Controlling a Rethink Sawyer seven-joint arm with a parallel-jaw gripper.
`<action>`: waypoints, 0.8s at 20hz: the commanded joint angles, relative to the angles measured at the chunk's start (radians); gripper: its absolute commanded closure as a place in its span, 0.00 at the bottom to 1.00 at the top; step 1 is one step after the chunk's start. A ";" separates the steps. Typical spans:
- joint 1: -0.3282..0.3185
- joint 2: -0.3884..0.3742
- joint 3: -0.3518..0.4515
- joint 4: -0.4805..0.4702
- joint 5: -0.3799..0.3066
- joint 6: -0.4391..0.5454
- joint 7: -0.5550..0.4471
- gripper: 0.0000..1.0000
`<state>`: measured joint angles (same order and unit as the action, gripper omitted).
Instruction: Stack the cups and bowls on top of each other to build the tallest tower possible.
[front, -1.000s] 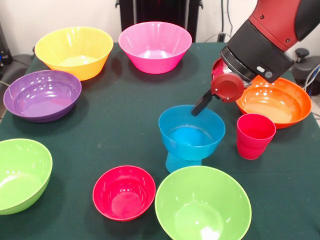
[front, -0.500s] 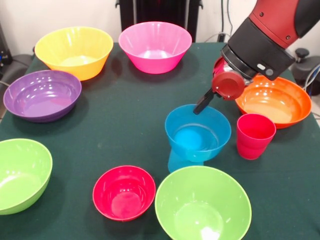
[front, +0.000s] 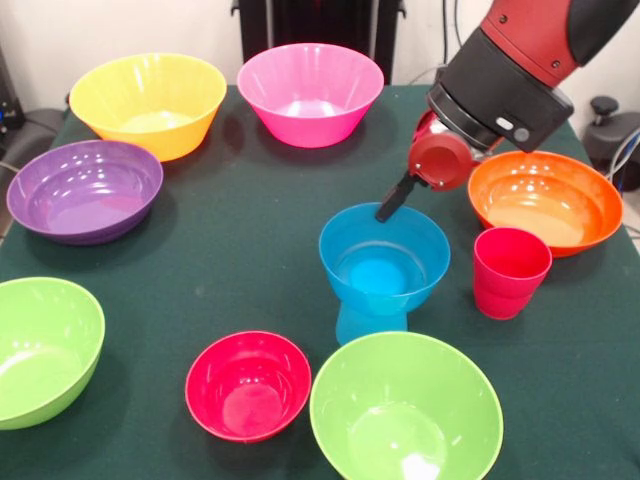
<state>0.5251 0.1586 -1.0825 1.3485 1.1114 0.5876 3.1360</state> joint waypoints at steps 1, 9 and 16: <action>0.009 -0.020 0.227 0.081 -0.094 -0.085 0.005 1.00; -0.011 -0.042 0.249 0.088 -0.122 -0.112 0.007 1.00; -0.032 -0.018 0.220 0.024 -0.148 -0.074 0.072 1.00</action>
<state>0.5198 0.1147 -1.0308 1.4049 1.0420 0.4980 3.1360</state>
